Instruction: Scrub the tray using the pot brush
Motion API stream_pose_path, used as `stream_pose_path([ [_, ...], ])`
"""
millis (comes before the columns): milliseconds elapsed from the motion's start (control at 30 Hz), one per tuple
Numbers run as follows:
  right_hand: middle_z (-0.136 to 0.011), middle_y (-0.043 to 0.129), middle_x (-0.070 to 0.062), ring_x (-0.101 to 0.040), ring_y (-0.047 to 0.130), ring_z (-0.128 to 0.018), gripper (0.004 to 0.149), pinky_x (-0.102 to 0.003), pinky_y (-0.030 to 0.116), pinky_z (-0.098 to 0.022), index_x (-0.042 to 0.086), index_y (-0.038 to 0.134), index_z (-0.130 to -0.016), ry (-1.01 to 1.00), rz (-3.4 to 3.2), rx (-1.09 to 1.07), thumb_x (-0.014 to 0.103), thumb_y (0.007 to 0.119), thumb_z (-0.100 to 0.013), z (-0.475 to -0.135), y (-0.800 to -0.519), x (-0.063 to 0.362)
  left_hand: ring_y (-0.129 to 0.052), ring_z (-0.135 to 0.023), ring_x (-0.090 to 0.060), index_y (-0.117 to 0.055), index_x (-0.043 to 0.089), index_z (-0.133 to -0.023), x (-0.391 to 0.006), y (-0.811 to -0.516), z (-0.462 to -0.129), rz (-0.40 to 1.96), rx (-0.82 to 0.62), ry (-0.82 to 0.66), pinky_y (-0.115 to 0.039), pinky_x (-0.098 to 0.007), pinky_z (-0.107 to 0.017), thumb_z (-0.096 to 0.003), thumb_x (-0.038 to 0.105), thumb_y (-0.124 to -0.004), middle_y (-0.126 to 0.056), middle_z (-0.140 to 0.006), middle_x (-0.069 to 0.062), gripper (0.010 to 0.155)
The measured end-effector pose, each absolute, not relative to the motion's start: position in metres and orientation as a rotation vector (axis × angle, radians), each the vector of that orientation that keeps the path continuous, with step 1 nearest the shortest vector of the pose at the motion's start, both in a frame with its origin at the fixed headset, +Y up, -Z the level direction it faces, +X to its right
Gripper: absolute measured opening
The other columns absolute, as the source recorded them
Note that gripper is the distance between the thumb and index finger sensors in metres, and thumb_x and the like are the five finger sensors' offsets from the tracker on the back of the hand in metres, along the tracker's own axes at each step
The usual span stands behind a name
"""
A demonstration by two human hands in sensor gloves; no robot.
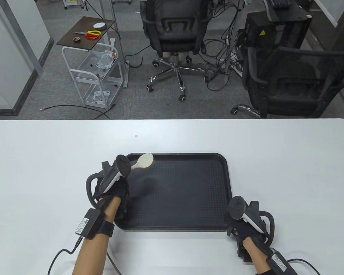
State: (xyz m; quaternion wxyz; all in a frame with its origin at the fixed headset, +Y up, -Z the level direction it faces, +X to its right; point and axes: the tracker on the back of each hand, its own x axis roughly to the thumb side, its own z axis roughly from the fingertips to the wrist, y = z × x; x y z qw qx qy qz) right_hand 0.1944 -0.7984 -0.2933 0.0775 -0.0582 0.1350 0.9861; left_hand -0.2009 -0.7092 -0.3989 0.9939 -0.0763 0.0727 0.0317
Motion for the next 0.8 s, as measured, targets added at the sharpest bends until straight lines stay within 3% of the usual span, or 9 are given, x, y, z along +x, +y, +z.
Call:
stream_pose_path([
  [433,-0.084,0.074,-0.010,-0.020,0.084,-0.060,0.071,-0.051,0.070,-0.060,0.010,0.045,-0.107,0.405,2.954,-0.172,0.045,0.071,-0.051,-0.293,-0.798,0.195,-0.091,-0.074,-0.021,-0.067,0.044,-0.101,-0.059,-0.729,-0.390,0.053,-0.202,-0.136,-0.069,-0.048,-0.066,-0.0455,0.036,-0.074,-0.080,-0.095,0.002,0.057],
  [633,-0.084,0.074,-0.010,-0.020,0.084,-0.061,0.071,-0.051,0.070,-0.060,0.010,0.045,-0.107,0.406,2.954,-0.171,0.045,0.071,-0.051,-0.293,-0.798,0.195,-0.091,-0.074,-0.021,-0.065,0.043,-0.102,-0.023,-0.747,-0.382,-0.030,-0.222,-0.195,-0.069,-0.048,-0.066,-0.0459,0.036,-0.073,-0.079,-0.095,0.002,0.057],
  [800,-0.084,0.074,-0.010,-0.020,0.084,-0.061,0.071,-0.051,0.070,-0.060,0.010,0.045,-0.107,0.406,2.955,-0.170,0.045,0.071,-0.051,-0.293,-0.798,0.195,-0.091,-0.074,-0.021,-0.064,0.044,-0.102,-0.017,-0.750,-0.379,-0.032,-0.215,-0.210,-0.069,-0.047,-0.066,-0.0462,0.036,-0.072,-0.079,-0.096,0.002,0.057],
])
